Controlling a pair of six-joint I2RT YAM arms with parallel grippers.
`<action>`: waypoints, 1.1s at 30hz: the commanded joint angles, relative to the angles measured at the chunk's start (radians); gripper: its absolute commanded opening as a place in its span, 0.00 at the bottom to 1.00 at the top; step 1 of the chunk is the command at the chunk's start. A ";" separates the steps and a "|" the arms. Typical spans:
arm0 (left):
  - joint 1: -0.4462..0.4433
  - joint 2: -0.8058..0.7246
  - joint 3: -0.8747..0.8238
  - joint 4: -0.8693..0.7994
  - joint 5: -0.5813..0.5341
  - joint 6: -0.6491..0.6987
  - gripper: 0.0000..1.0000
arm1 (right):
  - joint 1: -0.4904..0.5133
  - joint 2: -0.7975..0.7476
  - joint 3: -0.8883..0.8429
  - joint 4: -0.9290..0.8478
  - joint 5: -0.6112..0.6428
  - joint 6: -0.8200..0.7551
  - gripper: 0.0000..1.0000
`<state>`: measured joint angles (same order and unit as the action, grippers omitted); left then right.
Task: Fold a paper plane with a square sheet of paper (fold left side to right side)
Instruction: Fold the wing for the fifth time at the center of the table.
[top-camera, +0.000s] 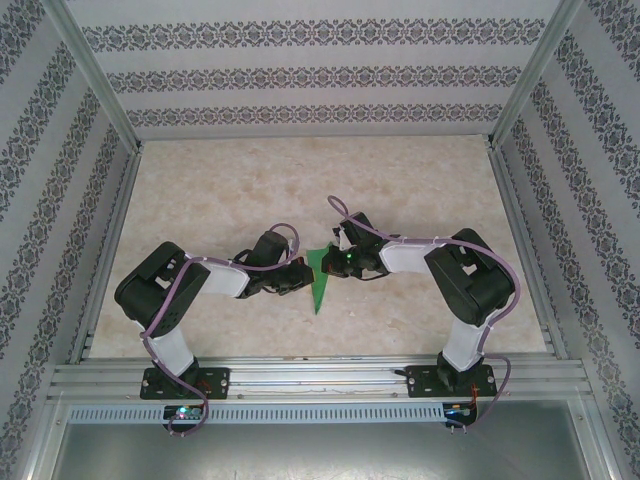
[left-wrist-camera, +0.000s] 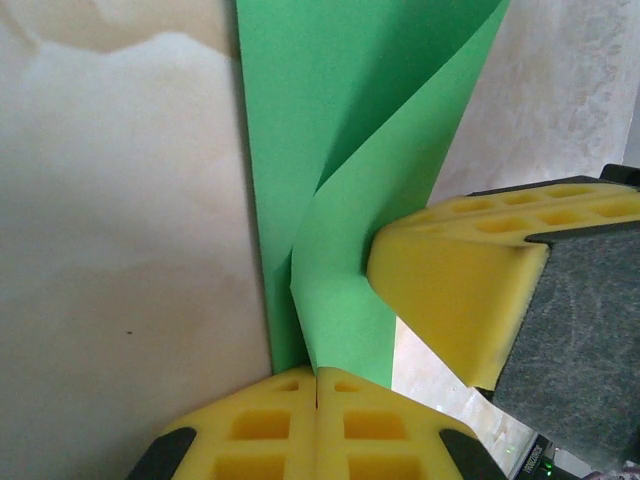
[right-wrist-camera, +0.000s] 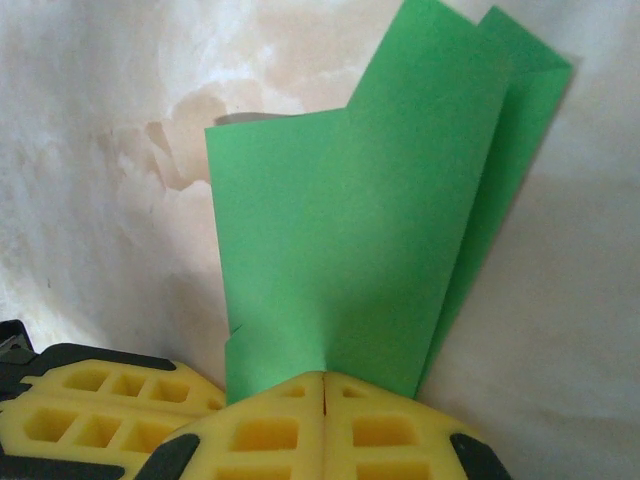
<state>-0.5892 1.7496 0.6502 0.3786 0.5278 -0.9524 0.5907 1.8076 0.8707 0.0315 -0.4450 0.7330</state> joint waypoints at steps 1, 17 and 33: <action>-0.015 0.038 -0.033 -0.072 -0.073 -0.011 0.04 | -0.011 0.024 -0.005 -0.033 0.008 -0.007 0.03; 0.007 -0.233 -0.020 -0.268 -0.141 0.029 0.30 | -0.017 0.024 -0.070 -0.005 0.005 0.005 0.00; -0.049 -0.251 0.053 -0.267 0.058 -0.014 0.06 | -0.008 0.033 -0.064 -0.004 -0.001 0.005 0.00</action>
<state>-0.6167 1.4685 0.6682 0.1043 0.5316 -0.9485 0.5781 1.8091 0.8349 0.0971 -0.4767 0.7345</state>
